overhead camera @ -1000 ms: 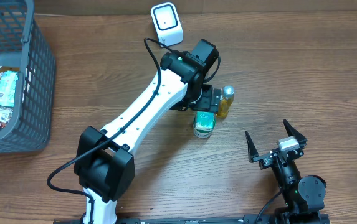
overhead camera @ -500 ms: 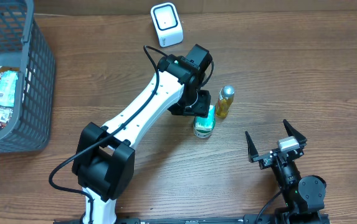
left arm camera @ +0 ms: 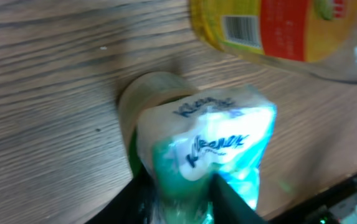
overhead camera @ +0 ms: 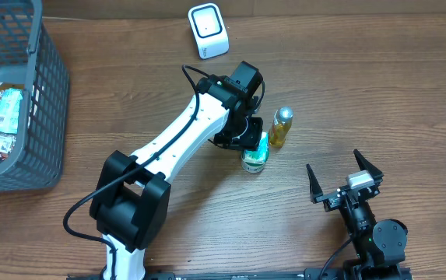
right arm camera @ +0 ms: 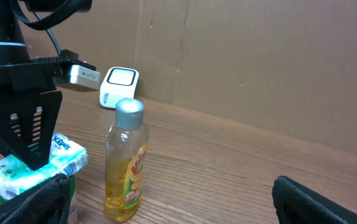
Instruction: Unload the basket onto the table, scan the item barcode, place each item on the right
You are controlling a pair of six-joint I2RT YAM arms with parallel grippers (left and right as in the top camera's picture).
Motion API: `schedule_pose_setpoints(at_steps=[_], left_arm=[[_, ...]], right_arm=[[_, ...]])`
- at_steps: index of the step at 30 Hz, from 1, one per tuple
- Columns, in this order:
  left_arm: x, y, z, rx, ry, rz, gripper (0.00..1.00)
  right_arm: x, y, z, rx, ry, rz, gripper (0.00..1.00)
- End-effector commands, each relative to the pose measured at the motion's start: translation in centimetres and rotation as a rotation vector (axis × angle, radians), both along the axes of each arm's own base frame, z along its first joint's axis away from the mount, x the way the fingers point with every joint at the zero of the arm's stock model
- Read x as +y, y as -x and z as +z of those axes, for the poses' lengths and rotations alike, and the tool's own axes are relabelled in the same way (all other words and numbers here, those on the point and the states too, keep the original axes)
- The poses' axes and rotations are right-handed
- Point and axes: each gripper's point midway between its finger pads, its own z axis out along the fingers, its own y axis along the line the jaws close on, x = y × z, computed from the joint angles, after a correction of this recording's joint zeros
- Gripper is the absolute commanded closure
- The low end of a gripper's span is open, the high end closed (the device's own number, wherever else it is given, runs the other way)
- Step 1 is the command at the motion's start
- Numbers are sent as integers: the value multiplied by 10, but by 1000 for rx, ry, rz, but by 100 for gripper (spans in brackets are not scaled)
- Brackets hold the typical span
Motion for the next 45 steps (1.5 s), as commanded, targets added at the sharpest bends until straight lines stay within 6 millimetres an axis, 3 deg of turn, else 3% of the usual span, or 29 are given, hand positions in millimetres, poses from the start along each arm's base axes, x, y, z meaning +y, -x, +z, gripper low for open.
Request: schedule_pose_setpoints(at_steps=[1,5,14,19,27,34,39,43,45], left_arm=[[9,7,-4,13,-14,-5,80],[9,2,2,-2,-2,4,95],[19,-22,28,-42,27,54,96],[39,-36,35,-49,35,82,96],[82,-42,33,-8,28,80,96],[107,-26,-4,25,-150,101,96],[107,-16,-40,23,-210,138,96],[102,-13,-54,8,-209,146,96],[104,-14,-56,1,-224,149,89]], right_arm=[[0,0,-2,-3,-1,0,0],[0,0,-2,-3,-1,0,0],[0,0,-2,-3,-1,0,0],[0,0,-2,-3,-1,0,0],[0,0,-2,-3,-1,0,0],[0,0,-2,-3,-1,0,0],[0,0,-2,-3,-1,0,0],[0,0,-2,-3,-1,0,0],[0,0,-2,-3,-1,0,0]])
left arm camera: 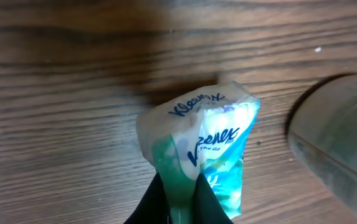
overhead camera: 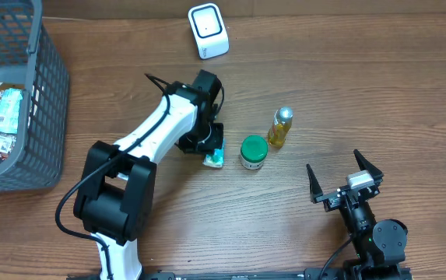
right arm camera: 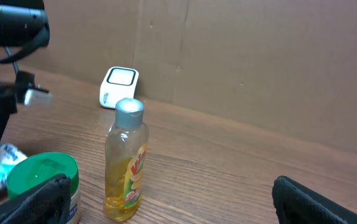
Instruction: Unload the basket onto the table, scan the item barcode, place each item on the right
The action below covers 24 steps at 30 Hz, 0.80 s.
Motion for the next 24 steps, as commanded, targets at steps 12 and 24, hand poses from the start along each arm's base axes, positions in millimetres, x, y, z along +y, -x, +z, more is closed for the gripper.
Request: schedule_pose_setpoints(at_steps=[12,24], left_arm=[[-2,-29,54,-103,-36,32,55],[-39,-28,48,-188,-83,-45,96]], right_arm=[[0,0,-2,-4,0,0,0],[0,0,-2,-4,0,0,0]])
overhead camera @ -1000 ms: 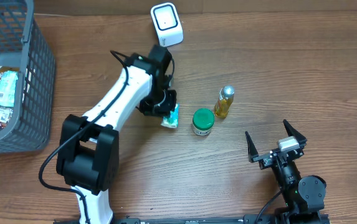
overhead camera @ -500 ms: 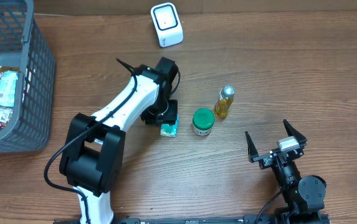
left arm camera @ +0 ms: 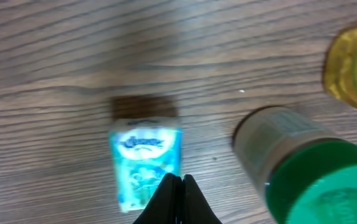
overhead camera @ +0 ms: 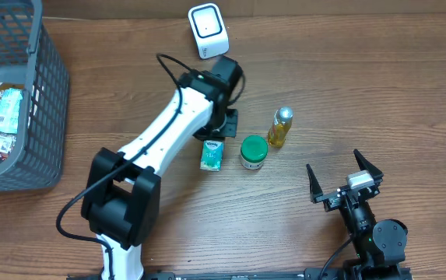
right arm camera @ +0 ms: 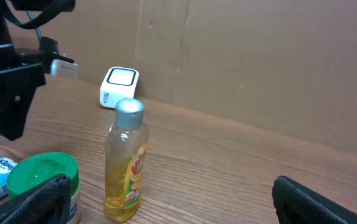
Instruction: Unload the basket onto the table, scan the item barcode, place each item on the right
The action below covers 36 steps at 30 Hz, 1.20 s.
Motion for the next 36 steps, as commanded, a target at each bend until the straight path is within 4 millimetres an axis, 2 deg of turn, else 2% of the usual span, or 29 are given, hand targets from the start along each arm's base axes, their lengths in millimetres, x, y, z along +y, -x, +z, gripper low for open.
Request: schedule_pose_setpoints(at_steps=[1,14,27,36], left_arm=[[-10,0,0,-28,-19,-10,96],[-34,12,-8,-5,14,-55,94],[-48,20,-9,-3,23,-62,92],[-72,37,-9,78,135,-87,92]], right_arm=[[0,0,-2,-4,0,0,0],[0,0,-2,-4,0,0,0],[0,0,-2,-4,0,0,0],[0,0,-2,-4,0,0,0]])
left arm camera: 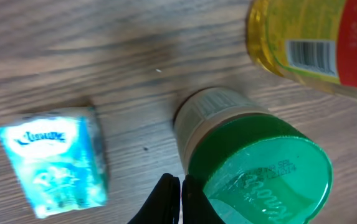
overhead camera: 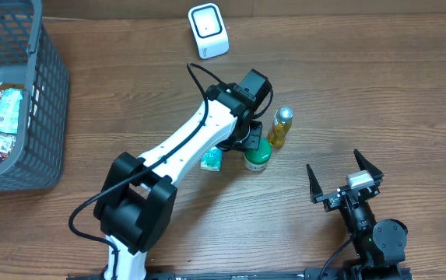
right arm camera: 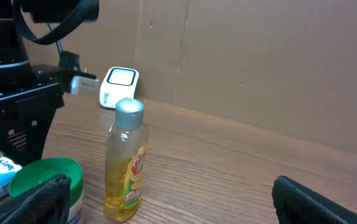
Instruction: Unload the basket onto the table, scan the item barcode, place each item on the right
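Note:
A teal tissue pack lies flat on the wooden table, free of any gripper, also seen in the left wrist view. Just right of it stands a green-lidded jar, then a yellow bottle with its barcode showing. The white scanner stands at the far edge. My left gripper is shut and empty, hanging at the left edge of the jar's lid. My right gripper rests open near the front right, holding nothing.
A grey wire basket with several packets stands at the far left. From the right wrist view, the bottle and jar stand ahead of the gripper, with a cardboard wall behind the scanner.
My left gripper has shifted right, from above the gap between pack and jar to the jar's lid edge. It stays shut. Tissue pack, bottle and right arm are unchanged.
My left gripper first held the tissue pack above the green-lidded jar. Then it held the pack low on the table left of the jar. After that the pack lay free on the table with the gripper shut above it. Now the gripper hangs by the jar.

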You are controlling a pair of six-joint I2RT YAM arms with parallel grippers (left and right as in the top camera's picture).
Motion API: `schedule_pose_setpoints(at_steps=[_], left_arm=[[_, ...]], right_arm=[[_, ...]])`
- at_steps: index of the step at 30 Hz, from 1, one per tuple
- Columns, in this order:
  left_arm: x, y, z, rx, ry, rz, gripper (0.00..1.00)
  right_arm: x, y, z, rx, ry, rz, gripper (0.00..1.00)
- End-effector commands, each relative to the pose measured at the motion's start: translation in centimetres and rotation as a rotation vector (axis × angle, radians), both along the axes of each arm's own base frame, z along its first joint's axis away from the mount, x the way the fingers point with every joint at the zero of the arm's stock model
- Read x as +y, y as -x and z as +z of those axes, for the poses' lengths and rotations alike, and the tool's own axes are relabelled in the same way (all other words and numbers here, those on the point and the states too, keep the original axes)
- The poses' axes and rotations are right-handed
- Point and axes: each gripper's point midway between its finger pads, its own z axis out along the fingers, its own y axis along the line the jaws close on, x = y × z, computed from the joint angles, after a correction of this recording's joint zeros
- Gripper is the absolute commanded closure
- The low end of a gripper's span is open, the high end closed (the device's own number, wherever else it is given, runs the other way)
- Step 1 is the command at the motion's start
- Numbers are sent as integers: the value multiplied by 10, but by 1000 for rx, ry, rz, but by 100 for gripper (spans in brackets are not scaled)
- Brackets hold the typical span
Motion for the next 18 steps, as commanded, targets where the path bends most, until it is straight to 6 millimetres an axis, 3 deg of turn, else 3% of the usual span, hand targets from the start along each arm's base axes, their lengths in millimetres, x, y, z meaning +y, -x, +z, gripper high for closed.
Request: schedule_pose_setpoints(at_steps=[1,14,18], left_arm=[[-18,10,-3,65,76,-8,93],[-44,23,2,99,169,-53,93],[-30,13,3,45,97,-30,93]], right_arm=[[0,0,-2,-4,0,0,0],[0,0,-2,-4,0,0,0],[0,0,-2,-4,0,0,0]])
